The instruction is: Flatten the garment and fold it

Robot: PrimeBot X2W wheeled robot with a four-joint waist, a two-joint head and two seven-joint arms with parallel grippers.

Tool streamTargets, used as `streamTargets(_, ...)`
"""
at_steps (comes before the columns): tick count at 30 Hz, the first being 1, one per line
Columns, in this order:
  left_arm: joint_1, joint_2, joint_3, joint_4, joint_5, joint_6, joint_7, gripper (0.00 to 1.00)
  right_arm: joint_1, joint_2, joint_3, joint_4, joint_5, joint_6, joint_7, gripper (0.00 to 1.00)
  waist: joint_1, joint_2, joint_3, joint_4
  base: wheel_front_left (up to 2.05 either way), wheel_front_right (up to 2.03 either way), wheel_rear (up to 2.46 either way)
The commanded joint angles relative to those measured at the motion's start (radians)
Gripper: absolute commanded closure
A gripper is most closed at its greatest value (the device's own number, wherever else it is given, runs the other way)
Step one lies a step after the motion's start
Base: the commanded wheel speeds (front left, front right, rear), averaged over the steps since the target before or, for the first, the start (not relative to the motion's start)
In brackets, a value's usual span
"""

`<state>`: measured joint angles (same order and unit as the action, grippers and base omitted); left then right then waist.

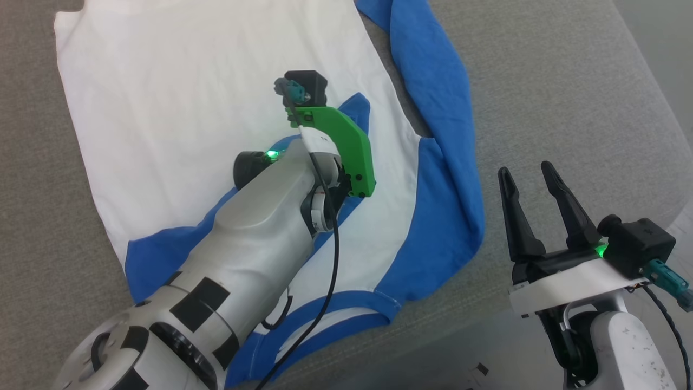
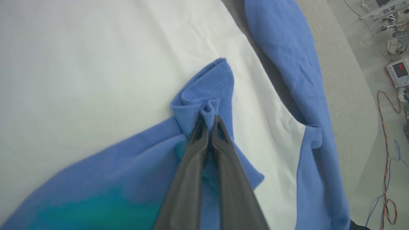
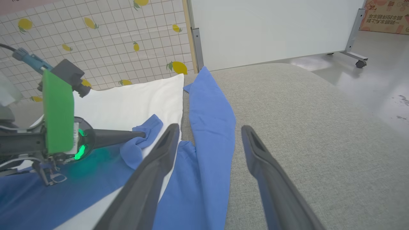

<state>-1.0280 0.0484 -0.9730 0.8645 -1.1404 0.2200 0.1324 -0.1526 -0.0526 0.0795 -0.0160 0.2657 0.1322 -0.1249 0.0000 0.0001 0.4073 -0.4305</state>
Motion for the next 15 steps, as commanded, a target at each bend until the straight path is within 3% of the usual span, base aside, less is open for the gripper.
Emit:
streamTargets(1, -0.022, 0.002, -0.011, -0.005, 0.005, -0.018, 0.004, 0.00, -0.019, 0.002, -0.001, 0.003, 0.006, -0.002, -0.009, 0.00, 0.0000, -0.0001, 0.002, 0.011, 0.00, 0.00, 0.00)
streamTargets(7, -0.043, 0.002, -0.010, -0.093, -0.030, -0.070, -0.087, 0.00, -0.018, 0.002, -0.029, 0.003, -0.016, -0.002, -0.002, 0.00, 0.0000, -0.0001, -0.029, 0.074, 0.00, 0.00, 0.00)
streamTargets(11, -0.041, 0.003, 0.003, -0.144, -0.020, -0.088, -0.212, 0.00, -0.014, 0.002, -0.061, -0.013, -0.049, -0.002, 0.019, 0.00, 0.0000, -0.0001, -0.063, 0.133, 0.00, 0.00, 0.00)
streamTargets(15, -0.002, 0.059, 0.021, -0.191, 0.037, -0.078, -0.354, 0.00, -0.033, 0.001, -0.103, -0.034, -0.085, -0.002, 0.055, 0.00, 0.0000, -0.0001, -0.091, 0.195, 0.00, 0.00, 0.00)
